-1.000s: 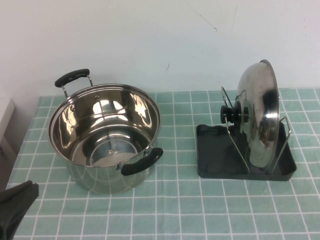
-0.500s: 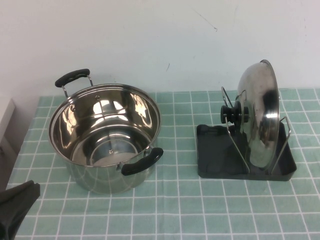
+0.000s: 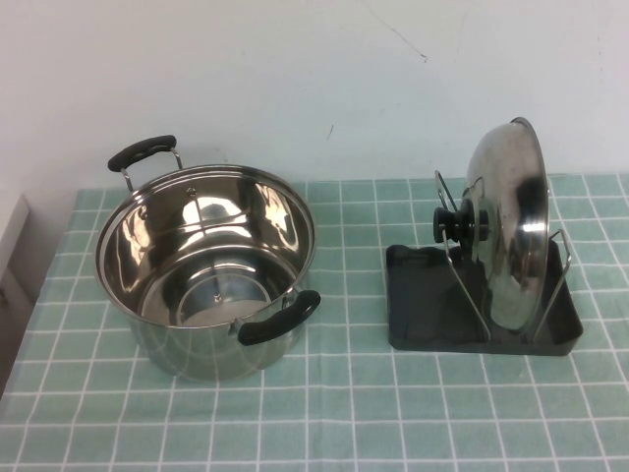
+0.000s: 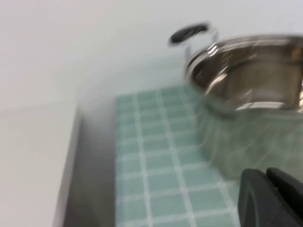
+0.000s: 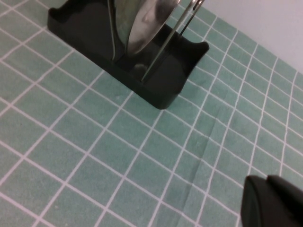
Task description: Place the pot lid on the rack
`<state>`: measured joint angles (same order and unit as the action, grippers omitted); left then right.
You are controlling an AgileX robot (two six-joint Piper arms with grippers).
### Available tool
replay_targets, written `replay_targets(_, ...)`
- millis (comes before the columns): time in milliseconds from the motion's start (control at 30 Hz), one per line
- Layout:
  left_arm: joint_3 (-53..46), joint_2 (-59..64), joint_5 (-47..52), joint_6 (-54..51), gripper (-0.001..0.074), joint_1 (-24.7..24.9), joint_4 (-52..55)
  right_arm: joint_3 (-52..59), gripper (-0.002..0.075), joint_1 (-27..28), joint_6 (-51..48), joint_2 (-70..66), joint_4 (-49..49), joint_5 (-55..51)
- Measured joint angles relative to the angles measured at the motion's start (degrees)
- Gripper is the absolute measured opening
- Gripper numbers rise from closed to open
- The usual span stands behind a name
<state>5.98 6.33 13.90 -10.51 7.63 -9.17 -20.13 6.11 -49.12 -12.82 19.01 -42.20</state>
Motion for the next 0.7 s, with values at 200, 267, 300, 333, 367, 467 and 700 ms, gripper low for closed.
replay_targets(200,-7.2,-6.4,0.9,0.2,-0.0002,-5.9,0.0,0.0,-0.0001,0.0,0.0,0.0,0.0,0.0)
replay_targets(267,-7.3,-6.8,3.8,0.3,-0.0002,-6.2,0.0,0.0,-0.0001,0.0,0.0,0.0,0.0,0.0)
replay_targets(300,-7.3,-6.8,4.5,0.4,-0.0002,-6.2,0.1,0.0,-0.0001,0.0,0.0,0.0,0.0,0.0)
replay_targets(333,-7.3,-6.8,4.8,0.6,-0.0002,-6.2,0.2,0.0,-0.0001,0.0,0.0,0.0,0.0,0.0)
replay_targets(367,-7.3,-6.8,4.9,0.6,-0.0002,-6.2,0.3,0.0,-0.0001,0.0,0.0,0.0,0.0,0.0)
replay_targets(467,-7.3,-6.8,5.0,0.8,-0.0002,-6.2,0.3,0.0,-0.0002,0.0,0.0,0.0,0.0,0.0)
replay_targets(700,-7.3,-6.9,5.0,1.0,-0.0002,-6.2,0.3,0.0,-0.0001,0.0,0.0,0.0,0.0,0.0)
